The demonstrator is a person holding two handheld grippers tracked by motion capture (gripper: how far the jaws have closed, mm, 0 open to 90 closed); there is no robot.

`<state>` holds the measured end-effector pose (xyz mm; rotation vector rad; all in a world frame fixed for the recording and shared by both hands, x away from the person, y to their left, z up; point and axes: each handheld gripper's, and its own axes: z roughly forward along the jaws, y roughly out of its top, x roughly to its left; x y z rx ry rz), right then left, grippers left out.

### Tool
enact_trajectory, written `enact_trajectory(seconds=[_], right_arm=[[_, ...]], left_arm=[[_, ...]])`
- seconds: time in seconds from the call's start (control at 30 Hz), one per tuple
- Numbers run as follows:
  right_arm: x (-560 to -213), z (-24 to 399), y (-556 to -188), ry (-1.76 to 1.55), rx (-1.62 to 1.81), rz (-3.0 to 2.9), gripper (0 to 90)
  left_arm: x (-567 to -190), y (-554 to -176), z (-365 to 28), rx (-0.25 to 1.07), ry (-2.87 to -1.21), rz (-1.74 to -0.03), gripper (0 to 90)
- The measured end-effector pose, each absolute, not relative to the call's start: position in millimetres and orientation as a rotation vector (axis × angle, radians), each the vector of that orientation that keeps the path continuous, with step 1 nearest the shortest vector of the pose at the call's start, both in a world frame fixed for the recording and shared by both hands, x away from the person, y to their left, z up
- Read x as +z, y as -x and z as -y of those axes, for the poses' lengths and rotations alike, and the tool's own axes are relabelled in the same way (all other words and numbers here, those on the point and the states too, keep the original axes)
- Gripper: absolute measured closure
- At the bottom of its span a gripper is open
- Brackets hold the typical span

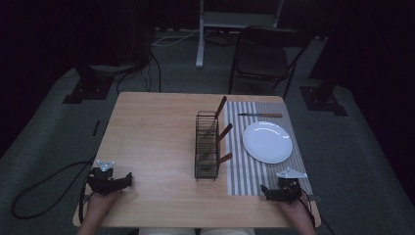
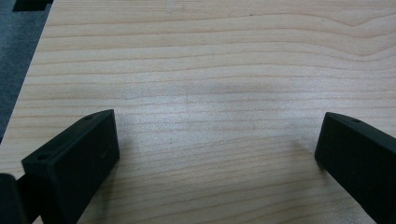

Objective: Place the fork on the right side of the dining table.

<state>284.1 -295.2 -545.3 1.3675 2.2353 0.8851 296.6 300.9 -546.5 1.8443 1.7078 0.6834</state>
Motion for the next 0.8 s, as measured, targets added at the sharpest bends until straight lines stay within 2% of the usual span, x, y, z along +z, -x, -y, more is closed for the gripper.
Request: enact_trajectory(seconds=[0.5,0.8], right_arm=[[-539.0,290.1,-290.2,-1.399,0.82,-2.285,13.7],[-522.0,286.5,-293.6,-1.372,0.903,-2.298,13.7]], left_arm=[[-546.5,-296.6,-300.8,0.684,-1.844,-1.708,0.1],[-546.5,-296.6,-300.8,0.684,-1.844,-1.708,0.1]])
